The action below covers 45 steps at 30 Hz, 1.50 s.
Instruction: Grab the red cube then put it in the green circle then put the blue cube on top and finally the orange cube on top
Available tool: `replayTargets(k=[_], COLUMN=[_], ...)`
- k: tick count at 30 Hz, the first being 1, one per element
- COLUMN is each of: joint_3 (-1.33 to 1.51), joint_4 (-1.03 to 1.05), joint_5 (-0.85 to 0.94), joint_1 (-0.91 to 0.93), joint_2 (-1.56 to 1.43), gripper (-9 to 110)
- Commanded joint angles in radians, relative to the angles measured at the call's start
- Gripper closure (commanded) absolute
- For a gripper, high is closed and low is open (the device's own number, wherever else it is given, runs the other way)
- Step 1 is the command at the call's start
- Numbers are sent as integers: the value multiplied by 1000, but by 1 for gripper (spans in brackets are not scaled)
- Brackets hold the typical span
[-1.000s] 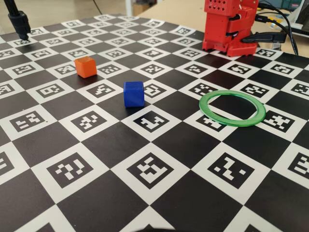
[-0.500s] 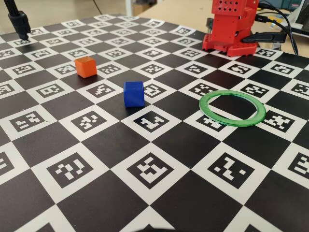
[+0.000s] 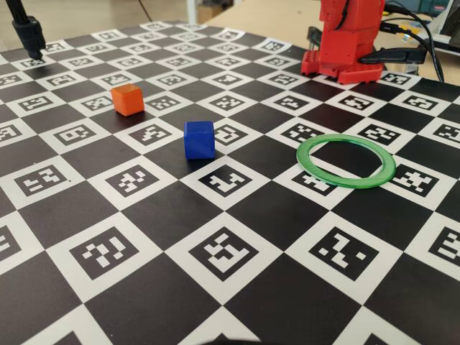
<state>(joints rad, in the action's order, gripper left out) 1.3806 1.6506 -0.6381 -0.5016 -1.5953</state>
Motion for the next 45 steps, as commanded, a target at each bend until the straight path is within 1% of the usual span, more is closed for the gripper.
replayTargets(k=[1, 12, 21, 32, 45], joint_3=[-101, -152, 2, 123, 218], joint_4=[-26, -64, -161, -255, -295], joint_5=[-11, -26, -8, 14, 87], joint_1=[-26, -84, -84, -81, -83], joint_2=[6, 109, 97, 80, 51], gripper=[101, 101, 102, 102, 102])
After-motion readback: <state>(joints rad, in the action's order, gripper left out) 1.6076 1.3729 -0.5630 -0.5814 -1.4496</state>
